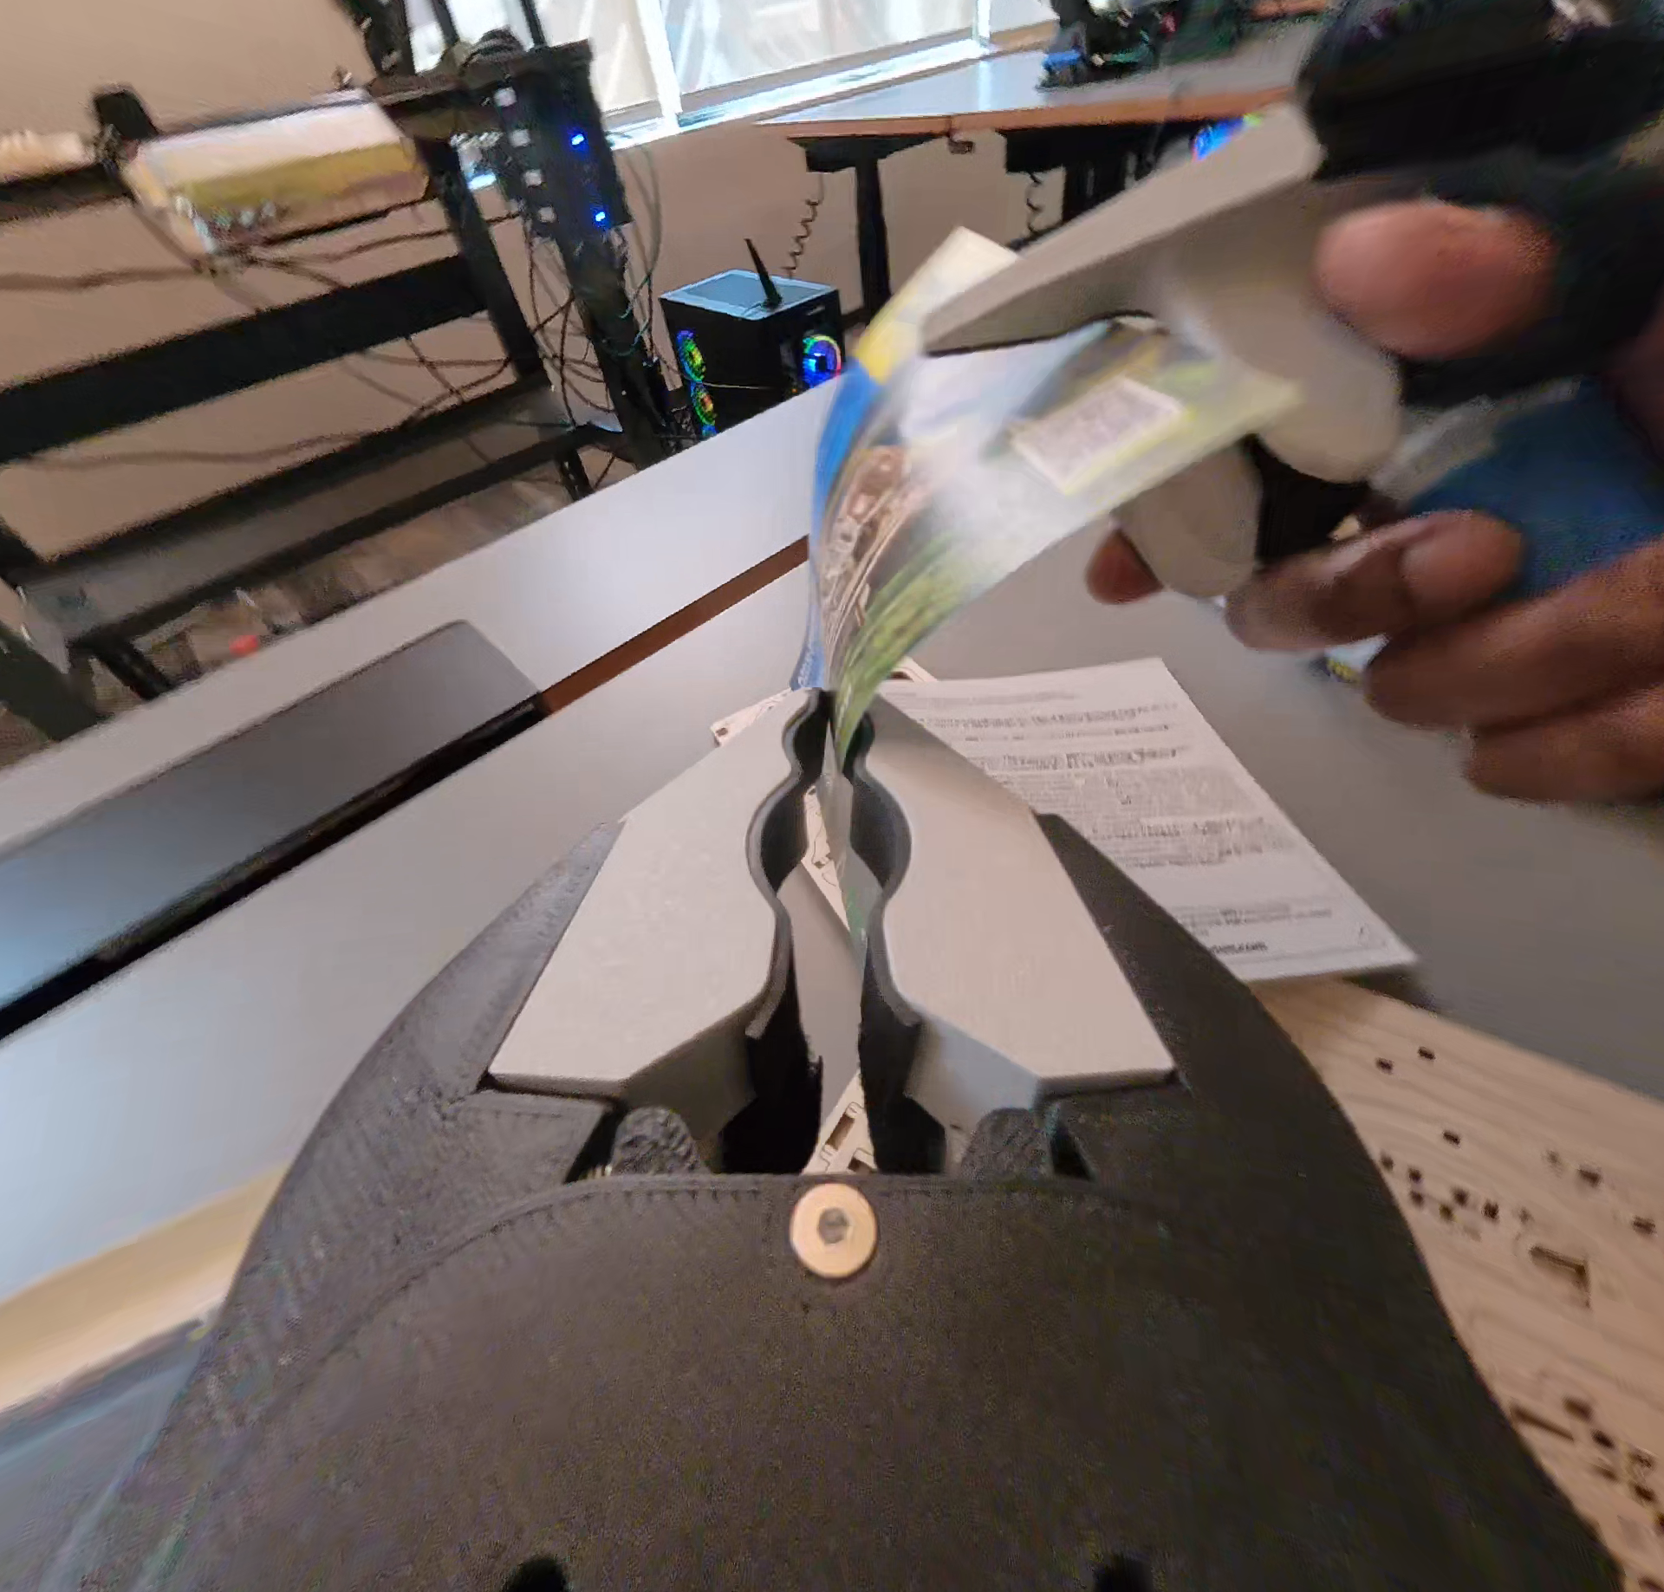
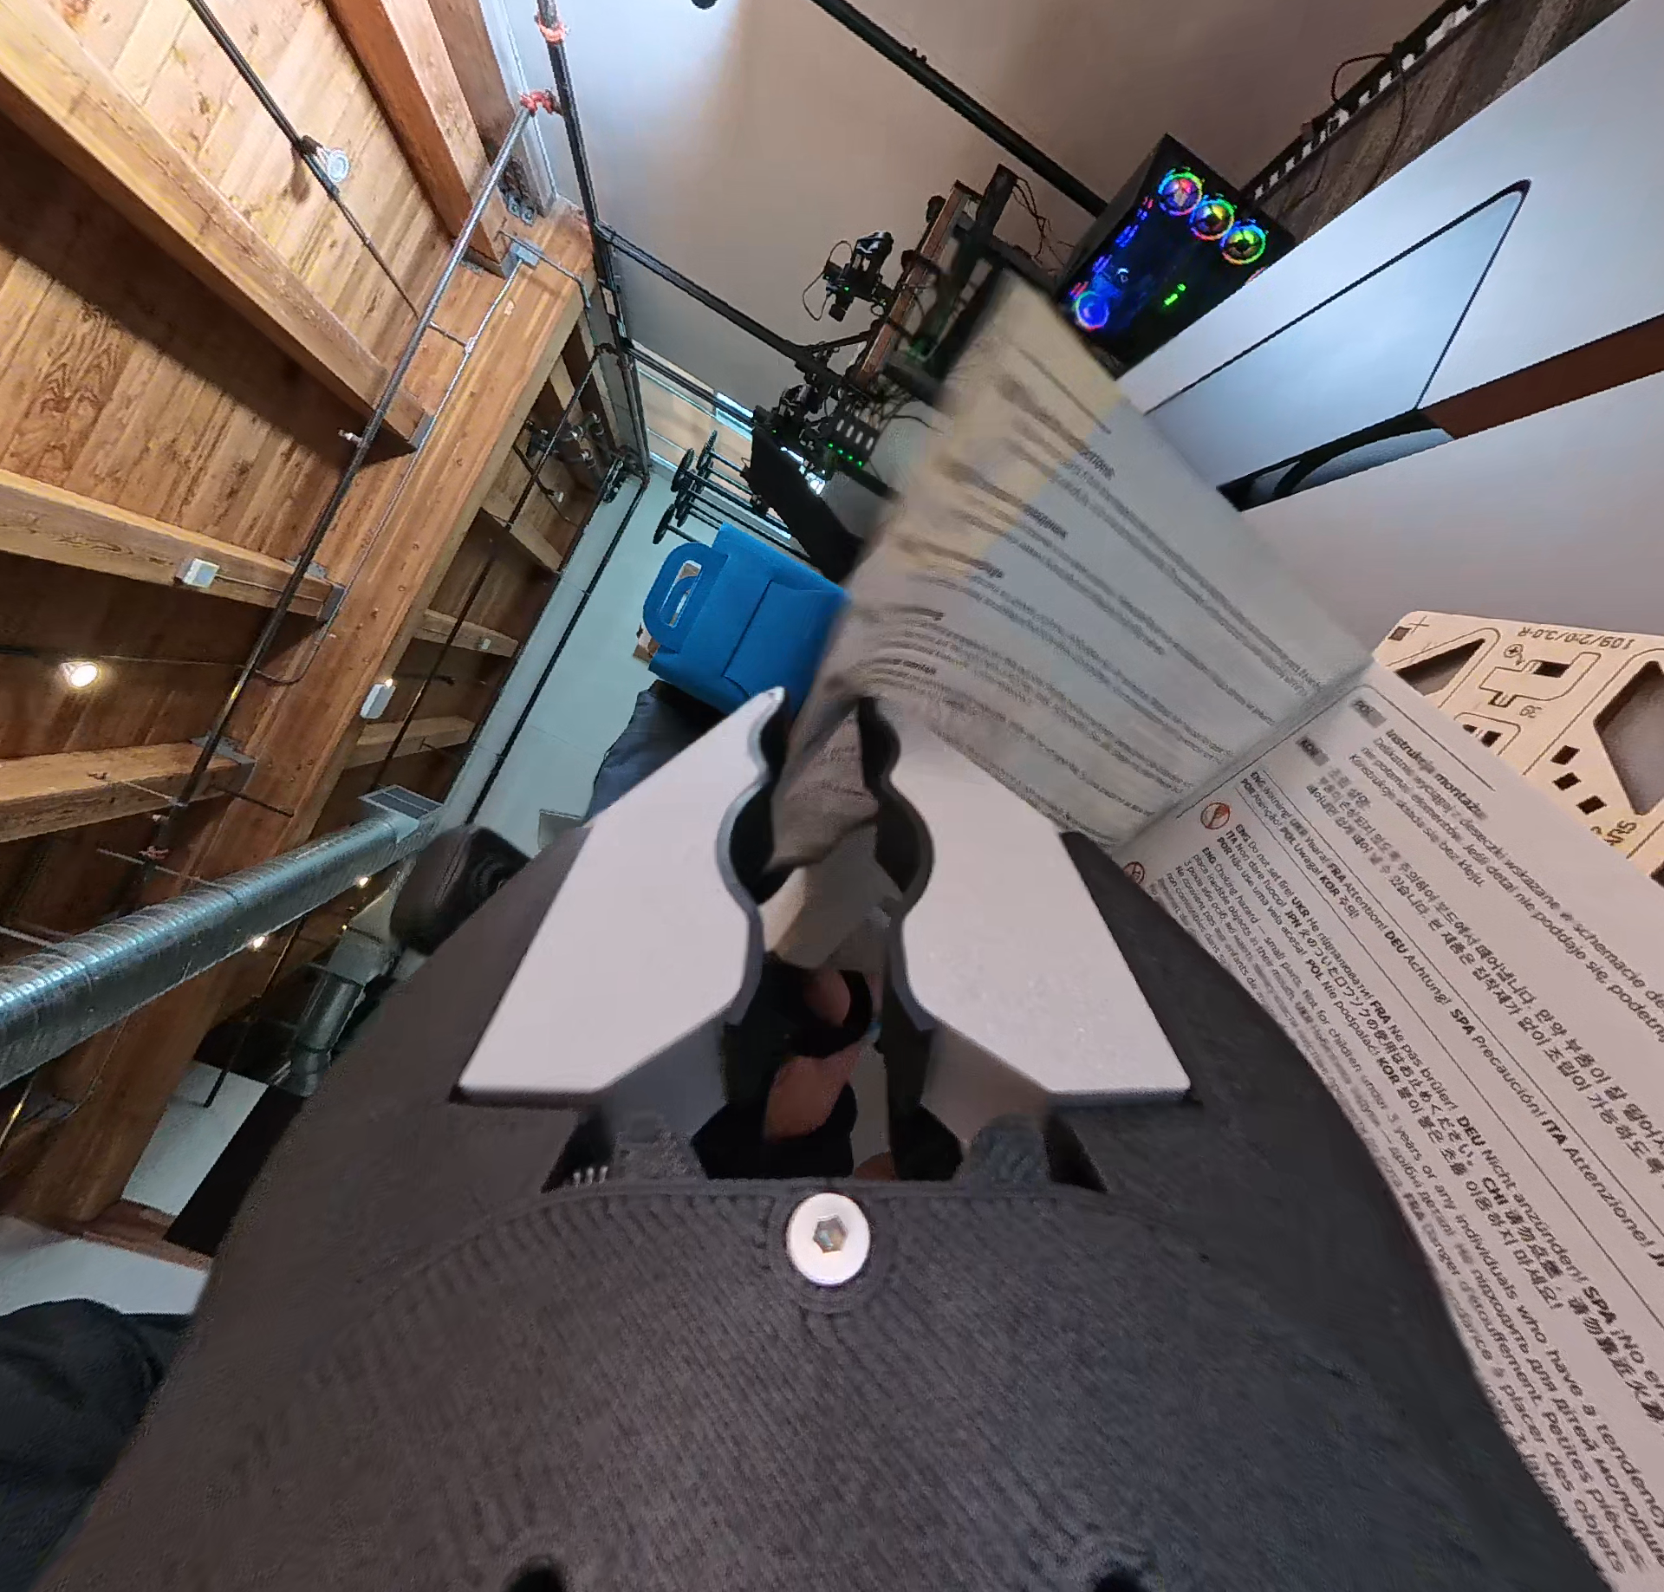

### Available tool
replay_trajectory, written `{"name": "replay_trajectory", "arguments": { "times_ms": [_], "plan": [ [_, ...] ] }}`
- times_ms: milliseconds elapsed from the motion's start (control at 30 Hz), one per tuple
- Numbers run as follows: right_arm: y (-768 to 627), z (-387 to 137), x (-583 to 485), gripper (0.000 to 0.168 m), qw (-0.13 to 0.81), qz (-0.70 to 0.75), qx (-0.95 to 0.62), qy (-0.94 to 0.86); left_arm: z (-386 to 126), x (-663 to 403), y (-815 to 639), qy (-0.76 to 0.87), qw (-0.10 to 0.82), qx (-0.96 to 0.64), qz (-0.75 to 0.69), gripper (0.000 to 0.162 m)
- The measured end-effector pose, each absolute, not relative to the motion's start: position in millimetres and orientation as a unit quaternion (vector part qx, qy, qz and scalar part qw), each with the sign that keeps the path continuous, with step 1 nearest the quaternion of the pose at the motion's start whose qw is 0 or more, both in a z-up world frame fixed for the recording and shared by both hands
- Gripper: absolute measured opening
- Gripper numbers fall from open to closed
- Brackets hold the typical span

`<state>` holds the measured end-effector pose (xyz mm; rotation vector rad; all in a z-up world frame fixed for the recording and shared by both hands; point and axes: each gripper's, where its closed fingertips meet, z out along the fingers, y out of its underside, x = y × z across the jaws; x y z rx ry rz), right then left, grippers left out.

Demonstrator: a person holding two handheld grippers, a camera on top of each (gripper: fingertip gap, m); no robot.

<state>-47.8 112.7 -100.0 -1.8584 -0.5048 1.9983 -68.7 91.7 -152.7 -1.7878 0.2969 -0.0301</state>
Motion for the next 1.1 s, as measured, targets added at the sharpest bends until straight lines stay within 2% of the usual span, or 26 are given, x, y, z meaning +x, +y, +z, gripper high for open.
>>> {"name": "replay_trajectory", "arguments": {
  "times_ms": [167,333,467,733,1100],
  "plan": [
    [113.9,-103.2,-48.6,0.044,0.195,0.692,-0.665,-0.201,-153.6,-98.8,94.4,-0.038,0.618,-0.777,-0.116,0.001],
    [111.5,-121.4,-51.0,0.051,0.230,0.626,-0.693,-0.274,-158.8,-127.9,90.8,-0.195,0.608,-0.732,-0.238,0.001],
    [114.2,-145.9,-50.4,0.057,0.258,0.545,-0.724,-0.335,-162.0,-145.0,86.8,-0.261,0.603,-0.694,-0.293,0.001],
    [125.1,-163.5,-43.9,0.059,0.263,0.503,-0.747,-0.346,-155.6,-139.1,87.4,-0.244,0.608,-0.689,-0.310,0.001],
    [148.3,-171.4,-33.4,0.070,0.296,0.471,-0.764,-0.328,-96.6,-99.6,73.1,-0.096,0.648,-0.620,-0.432,0.000]
  ]
}}
